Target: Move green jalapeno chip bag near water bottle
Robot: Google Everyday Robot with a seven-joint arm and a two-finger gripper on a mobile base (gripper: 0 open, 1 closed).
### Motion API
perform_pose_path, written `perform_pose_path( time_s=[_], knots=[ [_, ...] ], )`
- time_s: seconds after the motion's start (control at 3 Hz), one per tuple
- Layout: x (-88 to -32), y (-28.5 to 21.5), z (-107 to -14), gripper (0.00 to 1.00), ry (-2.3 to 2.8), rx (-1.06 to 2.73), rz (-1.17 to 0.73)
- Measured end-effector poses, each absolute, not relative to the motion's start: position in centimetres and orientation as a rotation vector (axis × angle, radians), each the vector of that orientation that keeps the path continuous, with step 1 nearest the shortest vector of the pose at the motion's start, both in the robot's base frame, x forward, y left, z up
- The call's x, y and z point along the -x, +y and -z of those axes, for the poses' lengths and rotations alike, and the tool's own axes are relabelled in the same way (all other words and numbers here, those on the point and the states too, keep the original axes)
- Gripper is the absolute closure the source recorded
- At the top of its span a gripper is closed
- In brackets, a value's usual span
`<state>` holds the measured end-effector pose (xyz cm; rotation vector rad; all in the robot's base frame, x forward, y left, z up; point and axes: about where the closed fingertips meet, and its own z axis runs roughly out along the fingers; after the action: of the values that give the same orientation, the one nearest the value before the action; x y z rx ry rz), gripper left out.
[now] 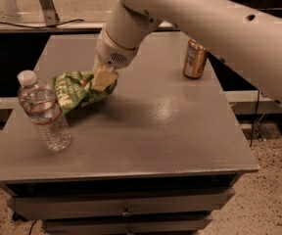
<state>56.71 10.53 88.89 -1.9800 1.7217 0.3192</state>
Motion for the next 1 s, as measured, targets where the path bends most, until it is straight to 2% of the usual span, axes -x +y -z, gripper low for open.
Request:
perform_pose_path(
  time_s=[0.67,1.0],
  knots=[
    [-56.47,10.69,-88.58,0.11,1.737,1.978,-0.318],
    [-56.29,10.53,-88.46,0.00,1.742,1.977,-0.319]
  ],
)
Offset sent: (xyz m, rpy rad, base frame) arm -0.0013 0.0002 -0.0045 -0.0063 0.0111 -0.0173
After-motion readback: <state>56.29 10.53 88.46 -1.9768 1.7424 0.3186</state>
